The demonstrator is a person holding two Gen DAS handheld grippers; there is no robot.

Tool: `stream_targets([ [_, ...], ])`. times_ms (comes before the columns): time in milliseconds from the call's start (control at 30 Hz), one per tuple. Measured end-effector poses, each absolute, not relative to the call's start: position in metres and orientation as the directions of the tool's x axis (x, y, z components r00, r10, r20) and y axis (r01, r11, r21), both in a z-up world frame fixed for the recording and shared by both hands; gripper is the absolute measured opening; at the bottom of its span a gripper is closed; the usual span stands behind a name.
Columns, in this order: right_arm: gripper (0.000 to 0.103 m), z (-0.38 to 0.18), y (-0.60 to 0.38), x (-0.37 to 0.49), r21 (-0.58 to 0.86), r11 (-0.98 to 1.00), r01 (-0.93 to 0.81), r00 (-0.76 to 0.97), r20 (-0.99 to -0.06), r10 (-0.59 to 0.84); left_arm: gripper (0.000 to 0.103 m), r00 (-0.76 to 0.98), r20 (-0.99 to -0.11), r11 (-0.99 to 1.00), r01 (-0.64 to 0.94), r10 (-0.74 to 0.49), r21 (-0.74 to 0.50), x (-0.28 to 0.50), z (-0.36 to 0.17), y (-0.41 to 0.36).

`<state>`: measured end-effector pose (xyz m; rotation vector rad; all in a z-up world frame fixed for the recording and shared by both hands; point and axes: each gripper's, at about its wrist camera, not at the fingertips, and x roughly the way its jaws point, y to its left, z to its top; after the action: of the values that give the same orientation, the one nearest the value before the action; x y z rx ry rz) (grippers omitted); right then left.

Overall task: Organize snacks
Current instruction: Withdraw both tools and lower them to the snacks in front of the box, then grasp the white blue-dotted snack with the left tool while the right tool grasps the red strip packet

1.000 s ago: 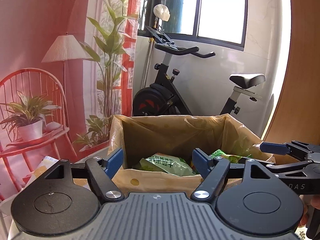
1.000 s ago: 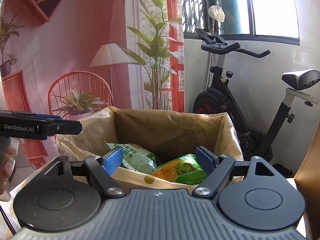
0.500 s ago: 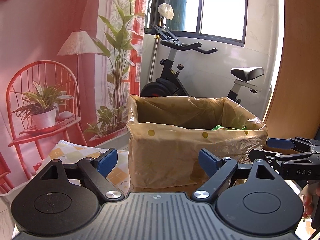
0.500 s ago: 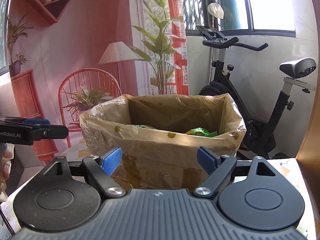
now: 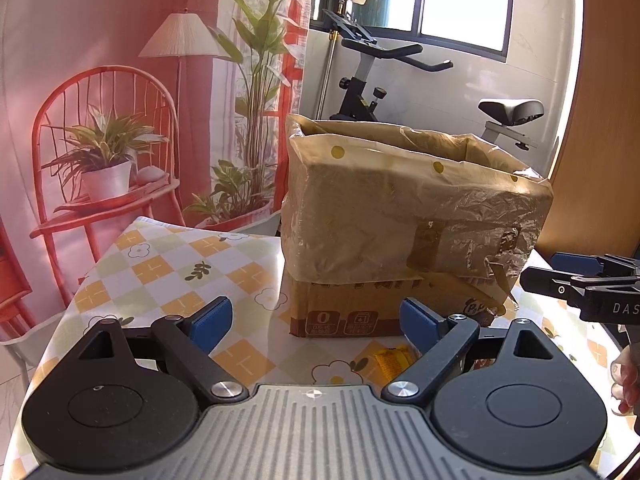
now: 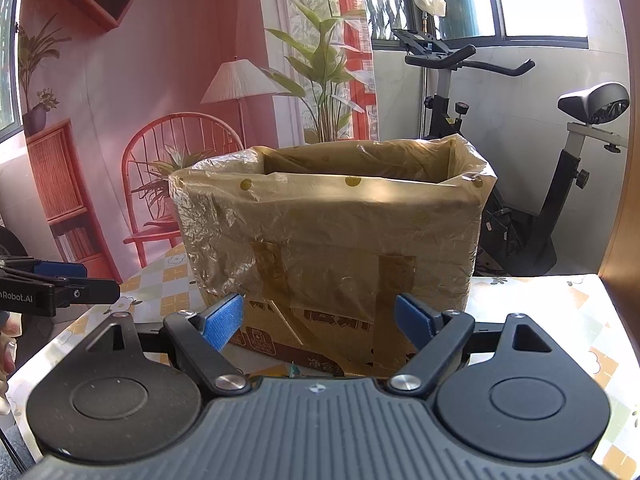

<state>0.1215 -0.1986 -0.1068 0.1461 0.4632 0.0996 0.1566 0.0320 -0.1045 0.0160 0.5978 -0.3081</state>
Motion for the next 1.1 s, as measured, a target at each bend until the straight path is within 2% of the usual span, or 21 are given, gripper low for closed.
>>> stream_targets([
  [433, 0.085, -0.157, -0.207, 0.116, 0.160, 0.987, -0.030, 0.837, -0.536, 0.112, 0.091, 0.716, -0.643, 0.960, 0.250, -0.273, -0.129, 0.146, -0.148, 0.048],
  [833, 0.083, -0.195, -0.212, 0.108, 0.149, 0.989, -0.020, 0.784, -0.612, 0.108, 0.089, 0.611, -0.746, 0.960, 0.244, -0.264, -0.139, 0.136, -0.209, 0.038],
  [900, 0.083, -0.196, -0.211, 0.108, 0.152, 0.988, -0.027, 0.783, -0.611, 0.115, 0.087, 0.602, -0.756, 0.962, 0.236, -0.257, -0.139, 0.137, -0.214, 0.036],
  [1000, 0.082, -0.197, -0.206, 0.108, 0.142, 0.989, -0.043, 0.781, -0.612, 0.122, 0.078, 0.591, -0.770, 0.967, 0.212, -0.243, -0.142, 0.140, -0.223, 0.037],
  [1067, 0.081, -0.198, -0.202, 0.110, 0.138, 0.989, -0.053, 0.777, -0.616, 0.128, 0.068, 0.584, -0.775, 0.968, 0.200, -0.242, -0.151, 0.142, -0.227, 0.038],
  [1100, 0.081, -0.199, -0.201, 0.111, 0.134, 0.989, -0.058, 0.776, -0.617, 0.129, 0.068, 0.589, -0.771, 0.968, 0.198, -0.241, -0.152, 0.141, -0.228, 0.039],
])
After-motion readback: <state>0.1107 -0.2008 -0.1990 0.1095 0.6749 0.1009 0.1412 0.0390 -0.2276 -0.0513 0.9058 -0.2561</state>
